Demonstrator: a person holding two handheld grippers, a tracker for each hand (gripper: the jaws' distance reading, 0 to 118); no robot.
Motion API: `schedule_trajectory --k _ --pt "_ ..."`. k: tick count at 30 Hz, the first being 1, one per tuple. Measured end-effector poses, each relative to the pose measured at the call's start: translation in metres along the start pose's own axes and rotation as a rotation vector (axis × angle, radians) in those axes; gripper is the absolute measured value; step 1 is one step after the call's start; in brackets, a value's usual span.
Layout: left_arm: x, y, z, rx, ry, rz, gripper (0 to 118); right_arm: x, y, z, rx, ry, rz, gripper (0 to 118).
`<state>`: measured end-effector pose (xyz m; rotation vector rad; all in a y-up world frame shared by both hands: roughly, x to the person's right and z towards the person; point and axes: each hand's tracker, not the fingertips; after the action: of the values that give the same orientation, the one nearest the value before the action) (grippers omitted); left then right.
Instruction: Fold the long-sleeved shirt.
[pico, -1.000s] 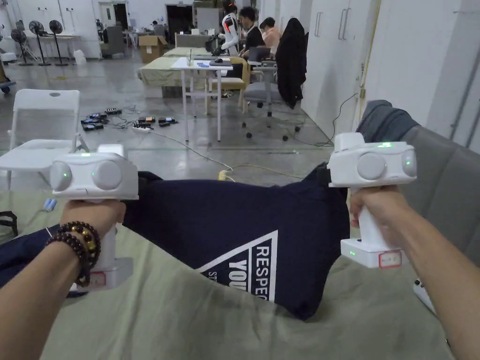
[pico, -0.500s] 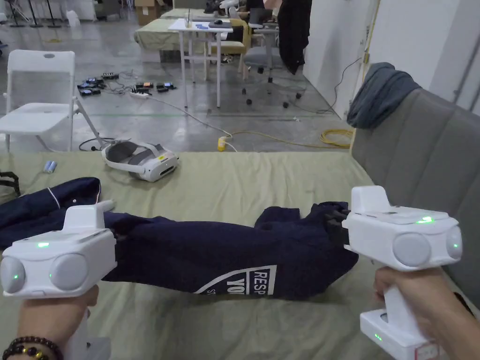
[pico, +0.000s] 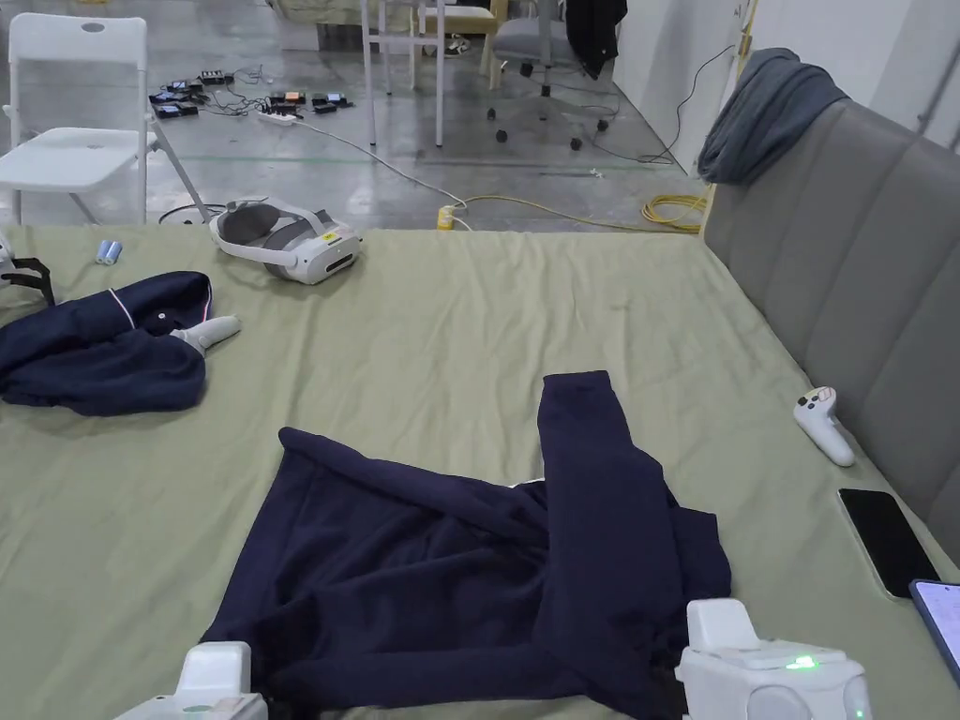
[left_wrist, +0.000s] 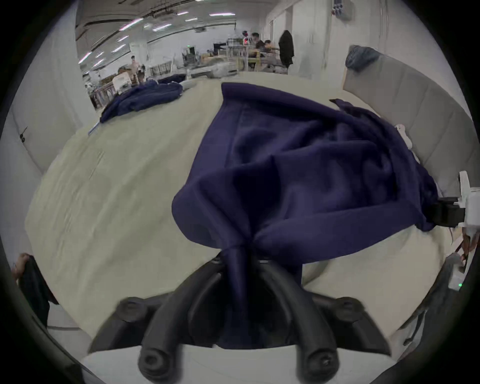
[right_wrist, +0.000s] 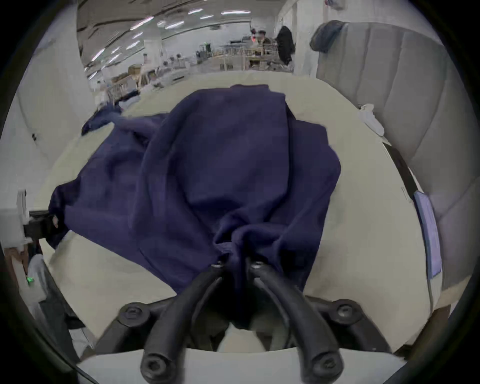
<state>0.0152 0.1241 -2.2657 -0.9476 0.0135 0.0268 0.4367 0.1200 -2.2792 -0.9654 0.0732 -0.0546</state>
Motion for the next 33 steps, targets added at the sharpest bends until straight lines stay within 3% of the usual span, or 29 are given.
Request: schedule_trajectory --k 1,2,5,7,8,10,11,14,15,17,18,20,22,23,24,25,27,33 --pt "0.000 0.003 0.007 0.014 -0.017 0.023 97 0.002 0.004 0.013 0.034 0.029 -0.028 89" --pt "-0.003 0.008 0.014 0.035 -0.045 0.046 111 0.001 0.010 0.034 0.072 0.030 -0.043 118" --pt "-0.009 0.022 0.053 0.165 -0.076 0.064 94 0.005 0.020 0.093 0.251 0.018 -0.074 113" --pt "-0.012 0.031 0.076 0.175 -0.051 0.078 80 0.019 0.027 0.112 0.281 0.017 -0.156 101" --pt "-0.013 0.036 0.087 0.203 -0.040 0.083 80 0.023 0.028 0.123 0.296 0.024 -0.188 101" --pt "-0.010 0.036 0.103 0.243 -0.025 0.061 6 0.028 0.030 0.135 0.336 0.013 -0.225 9" --pt "-0.007 0.038 0.107 0.258 0.008 0.056 6 0.038 0.023 0.127 0.345 -0.004 -0.234 0" --pt "-0.022 0.034 0.085 0.212 -0.018 0.051 5 0.042 0.022 0.127 0.303 0.013 -0.181 0" --pt "-0.022 0.032 0.080 0.211 -0.015 0.071 27 0.036 0.017 0.123 0.299 -0.029 -0.202 0" --pt "-0.023 0.027 0.067 0.158 -0.034 0.073 103 0.034 0.012 0.118 0.258 -0.027 -0.175 0" --pt "-0.022 0.023 0.056 0.097 -0.030 0.057 107 0.033 0.009 0.116 0.242 -0.024 -0.169 0" --pt "-0.009 0.008 0.080 0.108 -0.031 0.035 101 0.017 0.000 0.117 0.218 -0.041 -0.148 1" --pt "-0.001 0.004 0.045 0.042 -0.002 -0.029 100 0.008 -0.009 0.113 0.183 -0.051 -0.119 13" --pt "0.005 -0.002 0.043 0.024 0.009 -0.046 98 0.008 -0.008 0.104 0.141 -0.029 -0.102 13" --pt "0.010 -0.008 0.042 0.008 0.009 -0.061 79 0.004 -0.010 0.101 0.130 -0.023 -0.095 19" --pt "0.000 -0.005 -0.012 -0.006 0.013 -0.064 54 0.000 -0.012 0.097 0.123 -0.023 -0.091 33" --pt "0.003 -0.010 -0.011 0.057 -0.057 -0.010 14 -0.005 -0.013 0.090 0.096 -0.008 -0.072 62" --pt "0.012 -0.001 -0.001 0.007 -0.042 -0.048 15 -0.011 -0.004 0.039 0.019 -0.033 -0.023 59"
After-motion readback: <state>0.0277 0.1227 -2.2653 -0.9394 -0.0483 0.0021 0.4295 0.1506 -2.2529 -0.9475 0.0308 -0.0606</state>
